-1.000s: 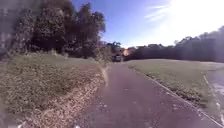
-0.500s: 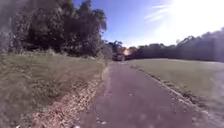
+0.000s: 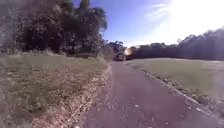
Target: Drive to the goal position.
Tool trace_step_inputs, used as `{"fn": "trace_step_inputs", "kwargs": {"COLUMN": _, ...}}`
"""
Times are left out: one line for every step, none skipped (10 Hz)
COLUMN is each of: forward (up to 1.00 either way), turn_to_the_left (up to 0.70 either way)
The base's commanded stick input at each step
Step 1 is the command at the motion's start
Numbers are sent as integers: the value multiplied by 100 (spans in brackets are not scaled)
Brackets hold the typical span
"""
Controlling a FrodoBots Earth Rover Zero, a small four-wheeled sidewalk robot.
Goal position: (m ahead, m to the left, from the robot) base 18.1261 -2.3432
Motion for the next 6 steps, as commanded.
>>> {"fn": "trace_step_inputs", "kwargs": {"forward": 70, "turn_to_the_left": 0}}
{"fn": "trace_step_inputs", "kwargs": {"forward": 70, "turn_to_the_left": 0}}
{"fn": "trace_step_inputs", "kwargs": {"forward": 70, "turn_to_the_left": 0}}
{"fn": "trace_step_inputs", "kwargs": {"forward": 70, "turn_to_the_left": 0}}
{"fn": "trace_step_inputs", "kwargs": {"forward": 70, "turn_to_the_left": 0}}
{"fn": "trace_step_inputs", "kwargs": {"forward": 70, "turn_to_the_left": 0}}
